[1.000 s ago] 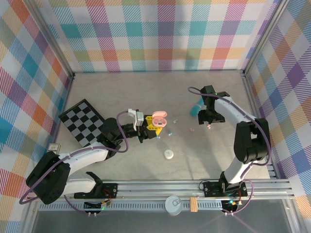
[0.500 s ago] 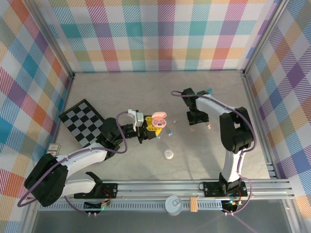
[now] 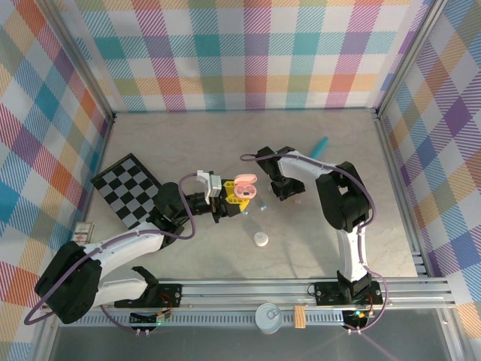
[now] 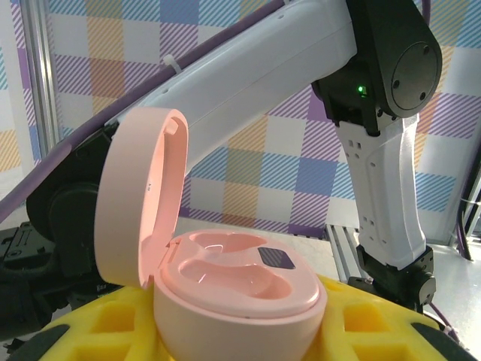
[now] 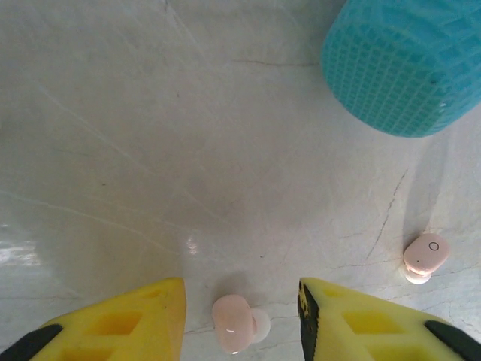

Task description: Insert wireless bluetooth earbuds into charging case

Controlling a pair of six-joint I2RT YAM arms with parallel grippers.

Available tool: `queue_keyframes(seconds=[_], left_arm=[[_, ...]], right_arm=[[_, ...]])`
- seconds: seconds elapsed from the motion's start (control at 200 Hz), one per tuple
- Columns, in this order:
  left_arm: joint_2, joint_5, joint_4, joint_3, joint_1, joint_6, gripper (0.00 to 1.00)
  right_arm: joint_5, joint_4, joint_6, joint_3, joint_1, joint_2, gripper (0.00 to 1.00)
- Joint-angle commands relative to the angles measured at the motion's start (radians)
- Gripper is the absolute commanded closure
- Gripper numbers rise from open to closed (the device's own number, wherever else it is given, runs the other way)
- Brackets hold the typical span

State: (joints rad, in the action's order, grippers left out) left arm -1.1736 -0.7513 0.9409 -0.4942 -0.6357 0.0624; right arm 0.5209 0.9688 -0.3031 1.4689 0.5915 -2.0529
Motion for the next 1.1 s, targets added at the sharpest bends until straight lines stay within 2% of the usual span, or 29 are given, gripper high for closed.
queue_keyframes(seconds=[0.0, 0.265, 0.72, 1.095], left_arm=[[0.022, -0.022, 0.016, 0.013, 0.010, -0.017, 0.66], [0.025, -0.022, 0.016, 0.016, 0.011, -0.019, 0.66], [0.030, -0.023, 0.012, 0.016, 0.010, -0.021, 0.66], [0.029, -0.025, 0.012, 0.015, 0.010, -0.021, 0.66]], right_arm=[[0.046, 0.059, -0.007, 0.039, 0.011, -0.030, 0.60], [0.031, 0.097, -0.015, 0.025, 0.011, -0.025, 0.64], [-0.013, 0.099, -0.012, -0.010, 0.011, -0.027, 0.63], [0.054, 0.139, -0.031, -0.009, 0.012, -0.039, 0.65]])
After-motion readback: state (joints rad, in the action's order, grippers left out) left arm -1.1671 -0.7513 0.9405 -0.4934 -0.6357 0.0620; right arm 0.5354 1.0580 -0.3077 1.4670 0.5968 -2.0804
